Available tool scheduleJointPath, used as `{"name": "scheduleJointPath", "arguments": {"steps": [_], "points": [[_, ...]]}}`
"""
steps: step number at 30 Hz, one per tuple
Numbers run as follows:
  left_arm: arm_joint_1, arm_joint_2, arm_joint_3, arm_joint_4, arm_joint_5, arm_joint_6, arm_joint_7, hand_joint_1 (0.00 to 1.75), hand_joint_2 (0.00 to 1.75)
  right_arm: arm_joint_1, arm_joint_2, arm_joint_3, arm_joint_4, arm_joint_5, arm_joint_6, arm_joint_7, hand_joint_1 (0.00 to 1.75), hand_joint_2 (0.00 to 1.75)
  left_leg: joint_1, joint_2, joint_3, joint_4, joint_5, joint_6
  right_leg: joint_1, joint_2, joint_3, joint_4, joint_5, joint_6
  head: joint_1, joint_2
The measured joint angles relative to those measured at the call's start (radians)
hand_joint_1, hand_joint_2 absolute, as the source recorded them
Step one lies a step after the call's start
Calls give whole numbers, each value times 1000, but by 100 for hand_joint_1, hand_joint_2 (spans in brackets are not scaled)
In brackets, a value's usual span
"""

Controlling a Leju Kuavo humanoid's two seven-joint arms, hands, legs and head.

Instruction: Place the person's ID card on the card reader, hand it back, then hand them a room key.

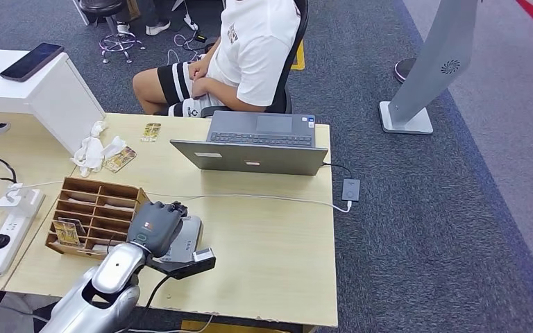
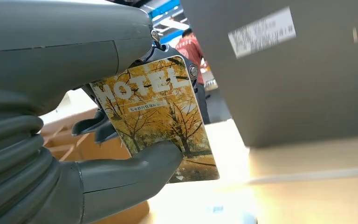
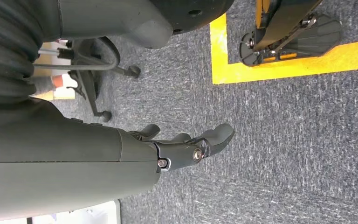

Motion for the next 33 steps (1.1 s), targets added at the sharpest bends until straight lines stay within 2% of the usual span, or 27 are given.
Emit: {"name": "scheduleJointPath", "arguments": {"steps": [12,33], "points": [[71,10,0,30,21,-18,7,175,175,1,7,13,-1,22,-3,-1,0,175,0,-1,0,0,0,0,0,-1,1,0,0,0,0,0],[76,6,4,98,15,-31,14,175,175,1,8,17,-2,40,1,4,0,175,0,-1,7,-1,0,0,0,-3,9,0,0,0,0,0]]}}
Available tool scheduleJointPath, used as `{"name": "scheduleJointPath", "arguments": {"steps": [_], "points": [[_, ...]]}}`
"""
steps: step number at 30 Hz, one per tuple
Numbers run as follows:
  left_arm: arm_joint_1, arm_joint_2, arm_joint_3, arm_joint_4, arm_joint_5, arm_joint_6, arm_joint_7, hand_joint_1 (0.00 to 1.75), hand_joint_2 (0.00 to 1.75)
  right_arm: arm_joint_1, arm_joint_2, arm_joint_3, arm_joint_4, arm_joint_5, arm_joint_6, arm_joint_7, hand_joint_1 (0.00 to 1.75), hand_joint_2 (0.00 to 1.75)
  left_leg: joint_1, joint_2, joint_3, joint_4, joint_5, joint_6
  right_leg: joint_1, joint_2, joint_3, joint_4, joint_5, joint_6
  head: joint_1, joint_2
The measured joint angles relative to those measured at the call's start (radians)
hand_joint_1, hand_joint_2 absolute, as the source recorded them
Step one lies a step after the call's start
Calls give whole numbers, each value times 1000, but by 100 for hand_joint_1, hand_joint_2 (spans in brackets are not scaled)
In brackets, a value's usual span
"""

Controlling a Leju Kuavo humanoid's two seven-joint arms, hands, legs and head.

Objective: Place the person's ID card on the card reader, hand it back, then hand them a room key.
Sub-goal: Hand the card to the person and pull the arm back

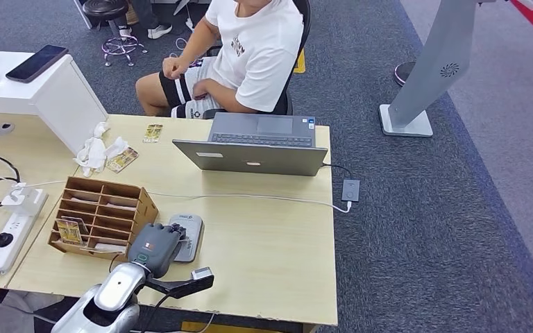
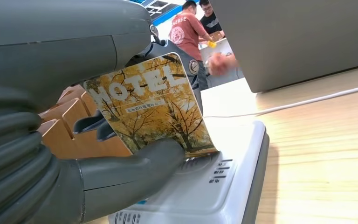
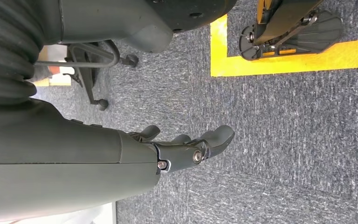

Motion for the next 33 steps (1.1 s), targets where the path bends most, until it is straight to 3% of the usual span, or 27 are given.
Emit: {"name": "scheduleJointPath", "arguments": {"steps": [4,9,14,18,24,33], "points": [[-3,-9,3,22,6,34,-5,175,175,0,0,1,0,0,4,3,0,175,0,0,1,0,0,0,0,0,1,0,0,0,0,0],[2,-44,21,16,8,212,-49,175,175,2,0,1,0,-14,8,4,0,175,0,0,1,0,1,1,0,0,-2,0,0,0,0,0],[-51,-62,45,-112,42,320,-99,175,175,4,0,1,0,-18,12,-15,0,175,0,-1,-5,1,4,1,0,0,-6,0,3,1,0,0],[-176,-61,73,-210,72,319,-115,175,175,4,0,1,-1,-8,14,-23,0,175,0,-2,-6,1,4,1,0,0,-7,0,3,2,0,0],[-358,-61,77,-251,79,287,-112,175,175,3,-2,4,-1,19,15,-17,0,175,0,-2,-6,1,4,1,0,0,-7,0,3,1,0,0],[-512,-46,77,-207,64,249,-80,175,175,1,-3,21,-1,35,29,-23,0,175,0,-1,-7,1,4,1,0,0,-8,0,3,1,0,0]]}}
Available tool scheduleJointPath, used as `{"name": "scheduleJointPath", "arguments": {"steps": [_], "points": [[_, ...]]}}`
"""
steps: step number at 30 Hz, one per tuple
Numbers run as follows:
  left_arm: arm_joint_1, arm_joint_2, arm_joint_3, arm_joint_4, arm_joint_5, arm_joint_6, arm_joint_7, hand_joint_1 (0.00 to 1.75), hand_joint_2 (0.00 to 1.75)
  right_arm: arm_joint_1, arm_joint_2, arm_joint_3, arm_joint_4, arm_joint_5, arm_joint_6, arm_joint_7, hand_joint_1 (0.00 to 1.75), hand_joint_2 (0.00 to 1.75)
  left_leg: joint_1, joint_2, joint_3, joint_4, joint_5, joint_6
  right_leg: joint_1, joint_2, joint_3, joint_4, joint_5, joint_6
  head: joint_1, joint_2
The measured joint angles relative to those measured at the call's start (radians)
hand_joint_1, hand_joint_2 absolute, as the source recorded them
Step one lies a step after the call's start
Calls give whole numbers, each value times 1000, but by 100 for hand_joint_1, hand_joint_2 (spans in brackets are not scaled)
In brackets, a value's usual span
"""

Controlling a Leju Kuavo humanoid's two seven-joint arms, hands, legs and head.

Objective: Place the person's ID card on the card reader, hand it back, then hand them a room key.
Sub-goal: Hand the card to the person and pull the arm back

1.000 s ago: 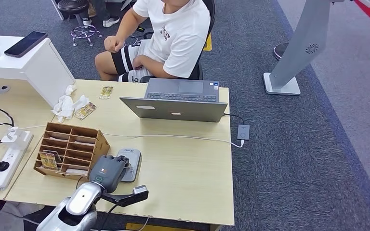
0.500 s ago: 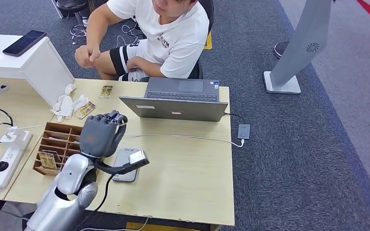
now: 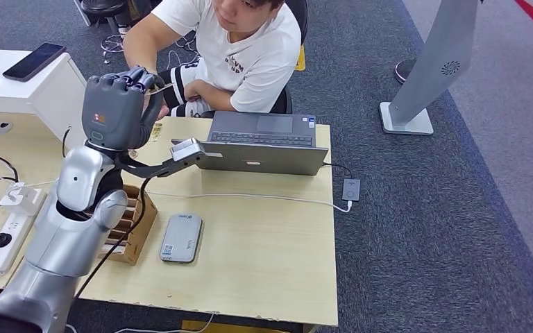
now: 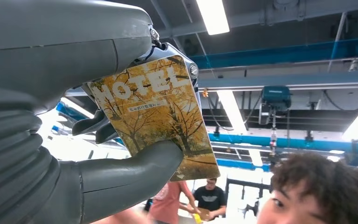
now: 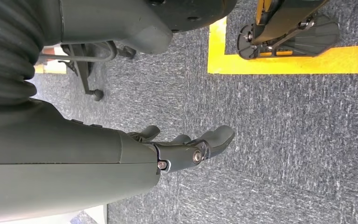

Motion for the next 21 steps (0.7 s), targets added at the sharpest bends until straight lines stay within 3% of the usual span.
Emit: {"name": "scheduleJointPath", "arguments": {"steps": [15,19,21], "points": [[-61,20,11,203,-19,32,32,175,175,-1,-5,5,0,17,2,23,0,175,0,0,0,0,0,0,0,0,0,0,0,0,0,0],[-61,25,17,228,-23,33,37,0,175,-1,-5,6,0,17,2,22,0,175,0,0,0,0,0,0,0,0,0,0,0,0,0,0],[-61,26,18,233,-25,34,38,0,175,-1,-5,6,0,17,2,22,0,175,0,0,0,0,0,0,0,0,0,0,0,0,0,0]]}}
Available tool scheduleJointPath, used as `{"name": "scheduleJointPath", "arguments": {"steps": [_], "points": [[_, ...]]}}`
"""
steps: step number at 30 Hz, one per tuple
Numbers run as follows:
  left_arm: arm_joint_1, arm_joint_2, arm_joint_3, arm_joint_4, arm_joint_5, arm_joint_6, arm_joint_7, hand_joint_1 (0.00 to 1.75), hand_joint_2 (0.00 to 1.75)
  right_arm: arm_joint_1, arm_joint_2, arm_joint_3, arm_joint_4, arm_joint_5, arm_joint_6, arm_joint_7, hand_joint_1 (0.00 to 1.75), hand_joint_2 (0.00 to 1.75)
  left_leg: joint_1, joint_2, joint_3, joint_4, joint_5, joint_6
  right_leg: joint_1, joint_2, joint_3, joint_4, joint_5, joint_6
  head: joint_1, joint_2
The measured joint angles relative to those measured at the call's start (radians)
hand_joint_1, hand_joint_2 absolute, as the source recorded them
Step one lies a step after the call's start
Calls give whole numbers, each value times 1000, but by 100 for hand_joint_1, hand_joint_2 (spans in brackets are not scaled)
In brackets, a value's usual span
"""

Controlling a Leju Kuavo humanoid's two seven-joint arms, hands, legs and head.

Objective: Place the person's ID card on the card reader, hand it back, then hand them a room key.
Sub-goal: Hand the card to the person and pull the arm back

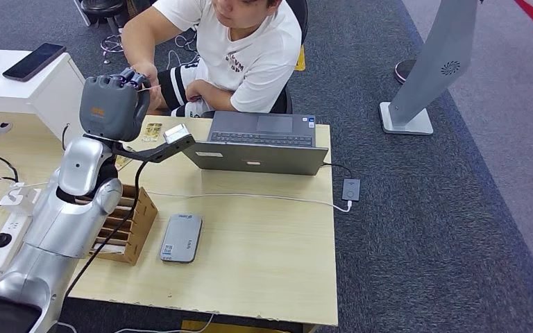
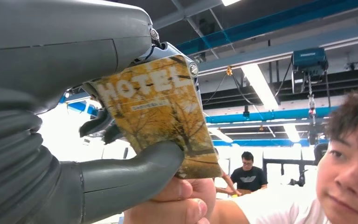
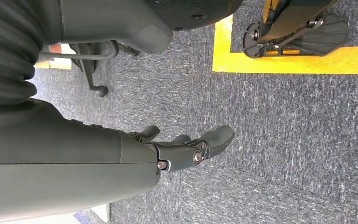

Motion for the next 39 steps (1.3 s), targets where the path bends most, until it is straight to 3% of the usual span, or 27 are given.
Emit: {"name": "scheduleJointPath", "arguments": {"steps": [10,19,27,33,39], "points": [[18,1,3,18,-13,38,-2,0,175,0,0,11,0,3,7,-5,0,175,0,0,-1,0,0,0,0,0,0,0,0,0,0,0],[175,11,2,-118,-47,75,-27,0,175,5,0,17,0,1,2,-6,0,175,0,1,-2,0,-1,0,0,1,-2,0,0,0,0,0],[244,26,2,-200,-50,79,-39,0,175,7,0,17,0,-5,0,-2,0,175,0,2,-2,0,-1,0,0,2,-2,0,0,0,0,0],[461,78,2,-393,-65,115,-51,0,175,20,6,13,0,-32,-9,-3,0,175,0,5,-3,-1,-4,-1,0,5,-3,0,-2,0,0,0],[810,179,32,-612,-86,191,-39,0,175,37,17,-8,-3,-60,-32,-19,0,175,0,9,1,-1,-10,-2,0,10,-2,0,-7,-1,-2,0]]}}
